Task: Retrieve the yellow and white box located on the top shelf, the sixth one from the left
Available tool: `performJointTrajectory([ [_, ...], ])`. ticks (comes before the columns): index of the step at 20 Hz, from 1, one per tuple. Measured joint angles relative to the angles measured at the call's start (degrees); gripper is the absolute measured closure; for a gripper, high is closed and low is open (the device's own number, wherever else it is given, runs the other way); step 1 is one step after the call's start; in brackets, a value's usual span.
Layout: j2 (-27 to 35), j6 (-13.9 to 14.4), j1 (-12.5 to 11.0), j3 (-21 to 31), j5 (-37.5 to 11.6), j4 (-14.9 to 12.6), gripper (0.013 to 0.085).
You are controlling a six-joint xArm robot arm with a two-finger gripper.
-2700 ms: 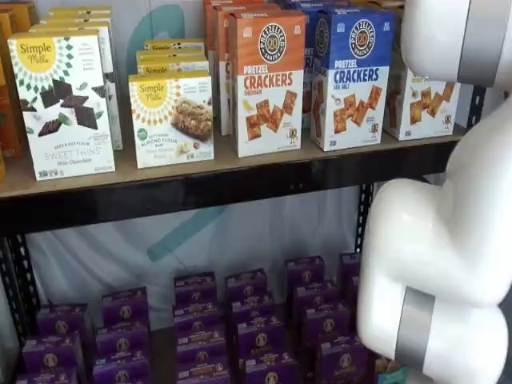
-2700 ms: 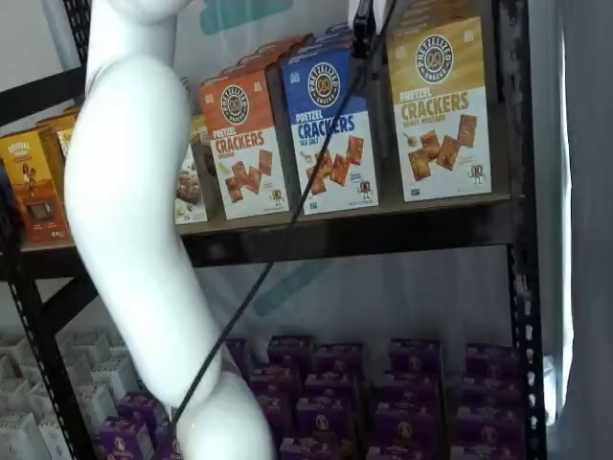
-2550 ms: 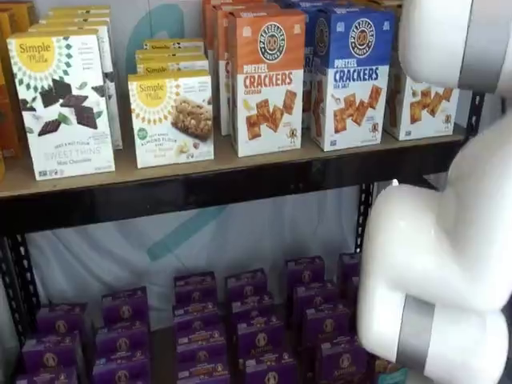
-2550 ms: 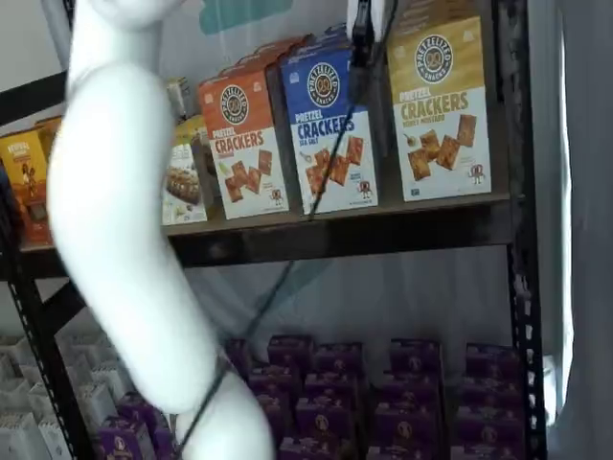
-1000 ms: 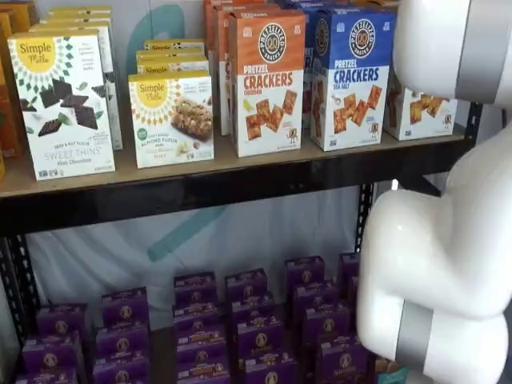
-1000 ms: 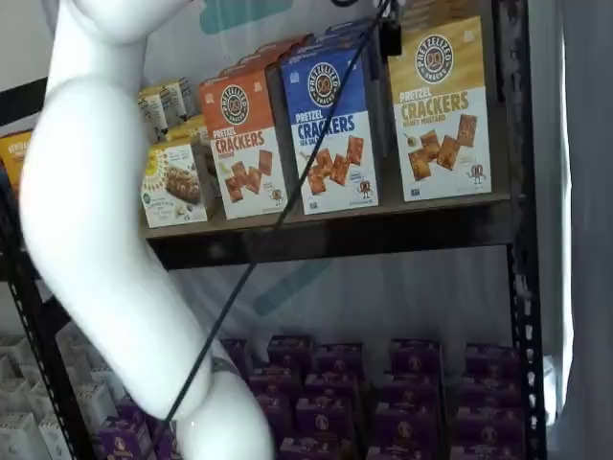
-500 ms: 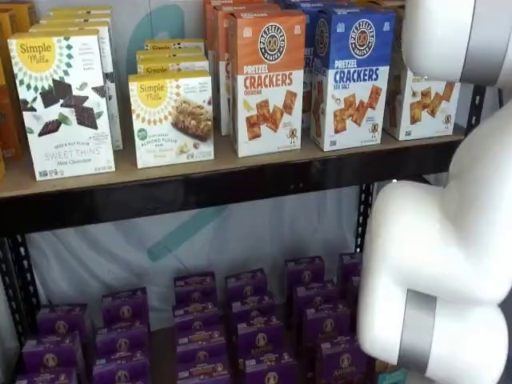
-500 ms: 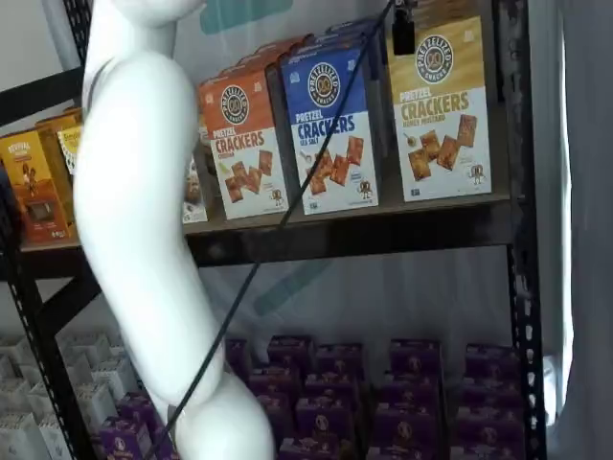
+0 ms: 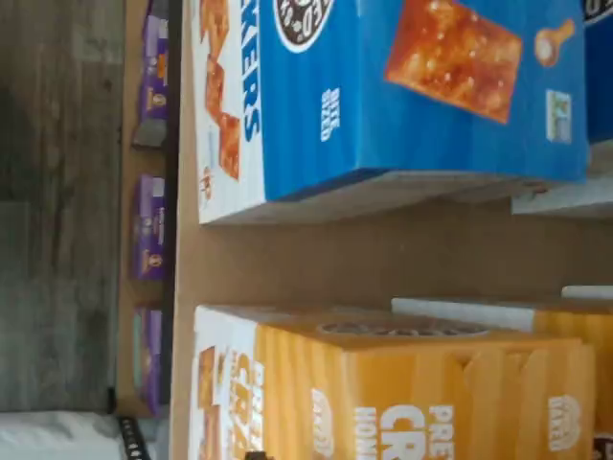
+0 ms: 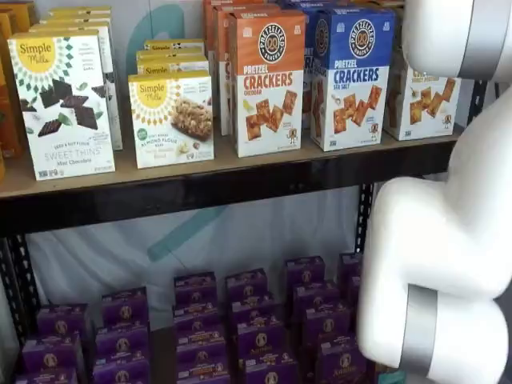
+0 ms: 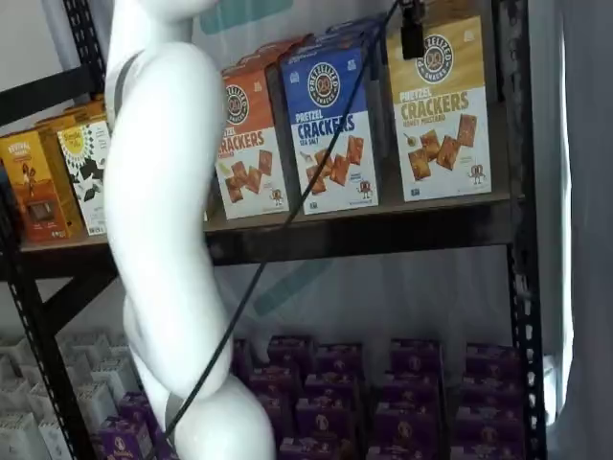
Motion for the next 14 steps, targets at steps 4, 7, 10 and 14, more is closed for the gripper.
performJointTrajectory([
  [4,2.8,0.7,1.1,-4.1,4.5,-3.3,0.013],
  [7,3.9,0.8,1.5,-5.7,6.4,-4.8,0.013],
  [10,4.8,0.9,1.9,-7.4,8.2,-6.1,0.013],
  [14,5.2,1.1,2.6,-8.0,9.5,-8.1,0.013],
])
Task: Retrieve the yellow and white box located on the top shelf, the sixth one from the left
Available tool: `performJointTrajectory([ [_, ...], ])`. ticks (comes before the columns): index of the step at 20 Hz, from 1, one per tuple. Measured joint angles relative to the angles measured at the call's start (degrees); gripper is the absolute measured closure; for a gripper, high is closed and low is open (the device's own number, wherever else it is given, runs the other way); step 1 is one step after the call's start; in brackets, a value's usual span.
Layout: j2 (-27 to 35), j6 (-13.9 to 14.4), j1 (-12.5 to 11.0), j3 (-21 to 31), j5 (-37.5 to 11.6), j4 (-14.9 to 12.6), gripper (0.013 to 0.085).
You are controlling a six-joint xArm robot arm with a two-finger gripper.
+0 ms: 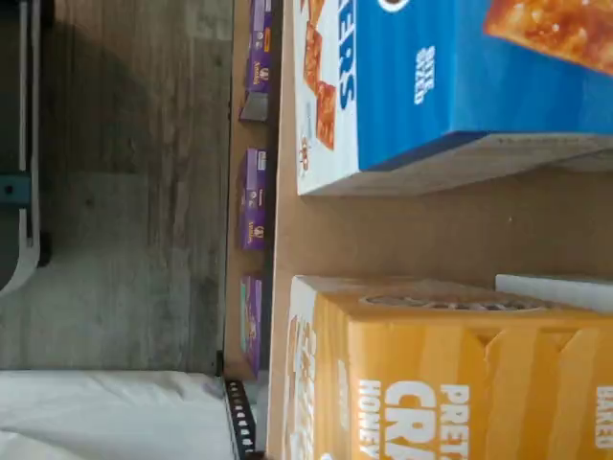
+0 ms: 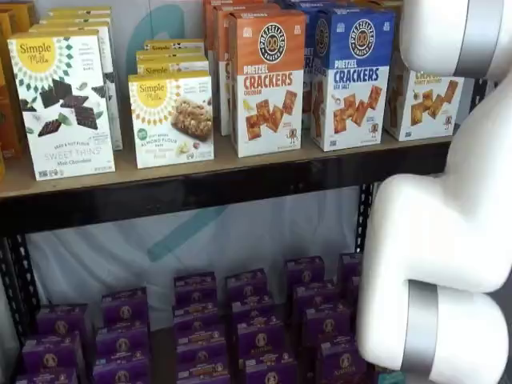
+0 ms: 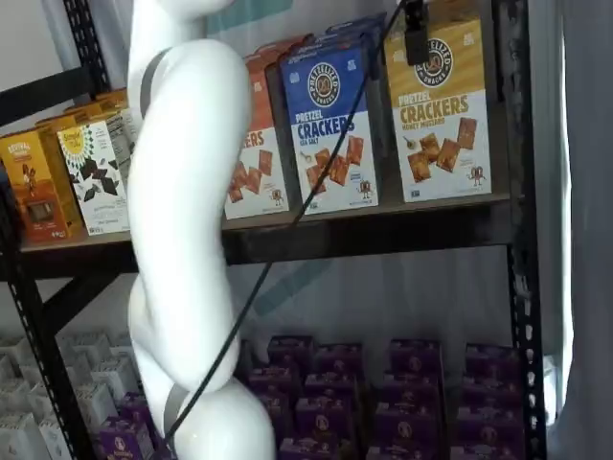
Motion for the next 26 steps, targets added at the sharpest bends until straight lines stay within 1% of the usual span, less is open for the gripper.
performJointTrajectory([
  [6,-0.4,0.3,0.8,0.8,0.6,-1.6,0.013],
  [11,-1.3,0.5,0.8,2.3,0.0,-0.9,0.013],
  [12,-1.4,0.5,0.8,2.5,-0.1,-0.8,0.017],
  [13,-1.5,0.5,0.7,2.7,-0.2,-0.7,0.017],
  [15,-1.7,0.5,0.7,3.0,-0.4,-0.6,0.025],
  [25,-2.0,0.1,0.2,3.3,-0.8,-0.2,0.025],
  [26,-2.1,0.1,0.1,3.4,-0.9,-0.1,0.029],
])
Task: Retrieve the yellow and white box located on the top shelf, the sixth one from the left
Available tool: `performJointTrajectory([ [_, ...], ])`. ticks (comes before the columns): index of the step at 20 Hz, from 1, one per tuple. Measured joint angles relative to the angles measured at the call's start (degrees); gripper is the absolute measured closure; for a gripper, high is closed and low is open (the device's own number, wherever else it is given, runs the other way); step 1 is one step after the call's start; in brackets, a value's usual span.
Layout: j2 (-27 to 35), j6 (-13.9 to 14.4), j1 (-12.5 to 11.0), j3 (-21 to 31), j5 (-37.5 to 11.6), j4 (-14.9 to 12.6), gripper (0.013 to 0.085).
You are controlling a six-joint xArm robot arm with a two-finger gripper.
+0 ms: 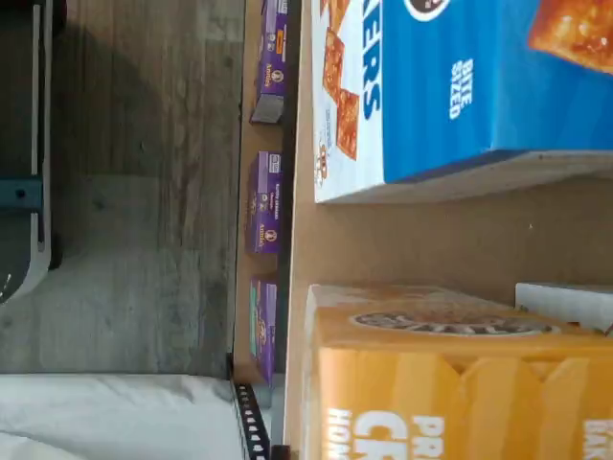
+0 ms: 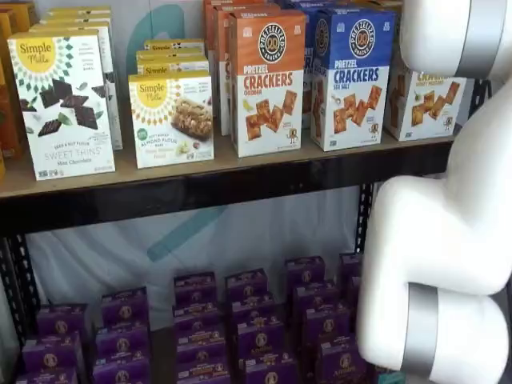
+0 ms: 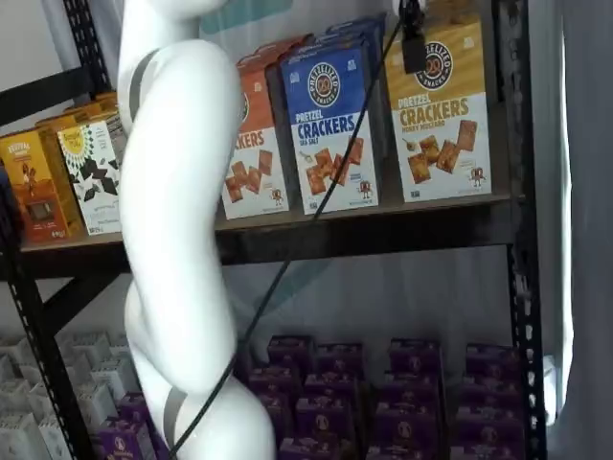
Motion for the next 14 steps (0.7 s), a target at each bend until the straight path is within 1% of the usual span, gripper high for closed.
performJointTrajectory([
  [1,0.0,0.0,-0.1,0.0,0.0,0.1,0.033],
  [8,-0.1,-0.4,-0.6,-0.1,-0.4,0.5,0.033],
  [9,-0.1,-0.5,-0.7,-0.1,-0.4,0.5,0.037],
  [10,-0.1,-0.6,-0.7,-0.1,-0.3,0.6,0.037],
  [11,-0.1,-0.6,-0.8,-0.2,-0.3,0.6,0.041],
  [14,-0.3,-0.7,-0.9,-0.1,-0.4,0.7,0.041],
])
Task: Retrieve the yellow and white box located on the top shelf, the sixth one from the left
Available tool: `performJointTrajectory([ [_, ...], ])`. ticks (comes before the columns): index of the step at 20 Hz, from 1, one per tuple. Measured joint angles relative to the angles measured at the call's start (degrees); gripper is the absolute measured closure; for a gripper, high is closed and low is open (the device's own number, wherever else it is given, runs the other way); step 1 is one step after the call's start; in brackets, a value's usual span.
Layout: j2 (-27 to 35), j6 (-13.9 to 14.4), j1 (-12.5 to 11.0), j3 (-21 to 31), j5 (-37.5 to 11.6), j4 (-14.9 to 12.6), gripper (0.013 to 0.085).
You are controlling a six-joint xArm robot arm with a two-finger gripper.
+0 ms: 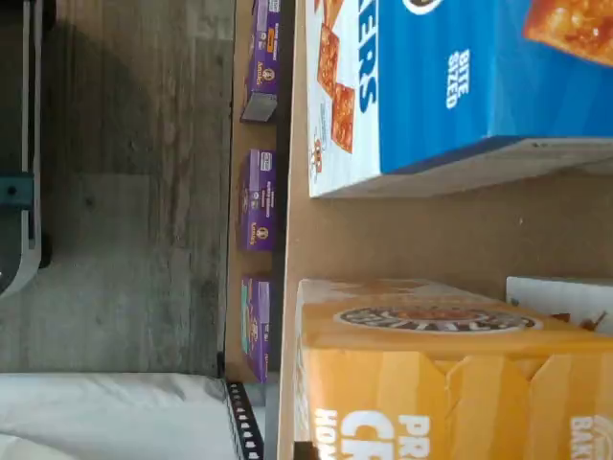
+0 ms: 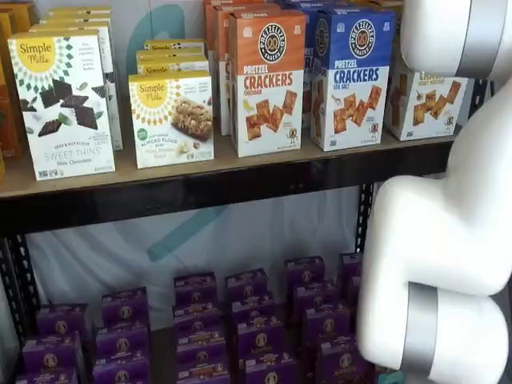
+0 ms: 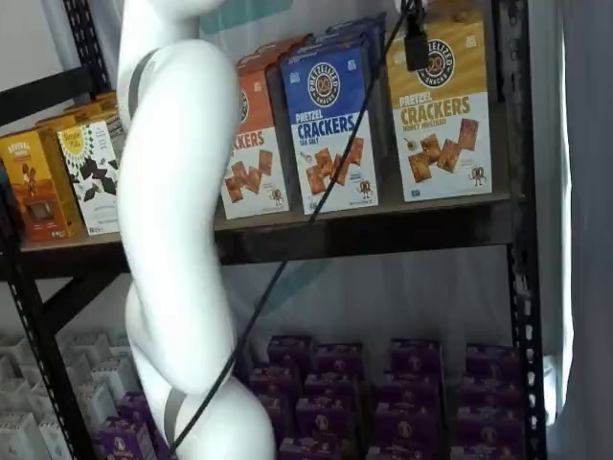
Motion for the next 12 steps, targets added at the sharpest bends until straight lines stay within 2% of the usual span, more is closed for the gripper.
performJointTrajectory([
  [4,0.0,-0.1,-0.6,-0.7,1.2,0.8,0.041],
  [9,-2.4,-1.0,-2.0,0.9,2.1,1.8,0.041],
  [12,-4.4,-1.7,-4.3,2.3,3.2,5.0,0.041],
])
